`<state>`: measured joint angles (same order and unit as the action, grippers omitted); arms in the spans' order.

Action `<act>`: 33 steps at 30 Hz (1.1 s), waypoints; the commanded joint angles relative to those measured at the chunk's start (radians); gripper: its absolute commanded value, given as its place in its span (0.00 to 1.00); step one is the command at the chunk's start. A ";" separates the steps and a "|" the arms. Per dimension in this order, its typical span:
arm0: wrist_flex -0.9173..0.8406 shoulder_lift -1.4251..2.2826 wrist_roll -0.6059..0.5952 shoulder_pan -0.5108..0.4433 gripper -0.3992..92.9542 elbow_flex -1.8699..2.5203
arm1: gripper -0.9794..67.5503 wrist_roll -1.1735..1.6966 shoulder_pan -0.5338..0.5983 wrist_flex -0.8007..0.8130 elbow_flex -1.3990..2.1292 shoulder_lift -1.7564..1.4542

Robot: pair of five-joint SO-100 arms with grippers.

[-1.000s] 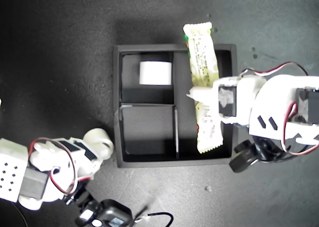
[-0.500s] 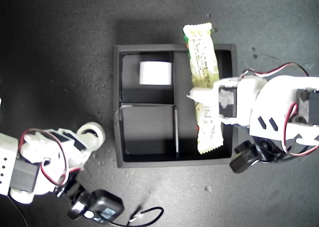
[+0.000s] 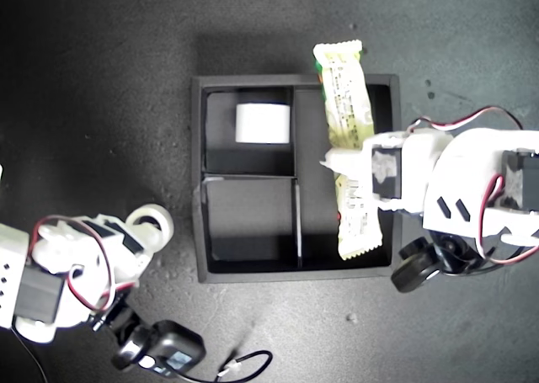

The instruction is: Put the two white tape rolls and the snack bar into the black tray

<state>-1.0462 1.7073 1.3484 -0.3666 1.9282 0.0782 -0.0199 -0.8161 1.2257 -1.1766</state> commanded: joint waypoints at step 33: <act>0.023 -0.160 0.041 0.031 0.09 -0.041 | 0.01 0.009 -0.009 -0.014 -0.048 -0.014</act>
<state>-1.0477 1.5708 1.3652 -0.3513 1.8883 0.0782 -0.0199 -0.8391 1.2195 -1.1766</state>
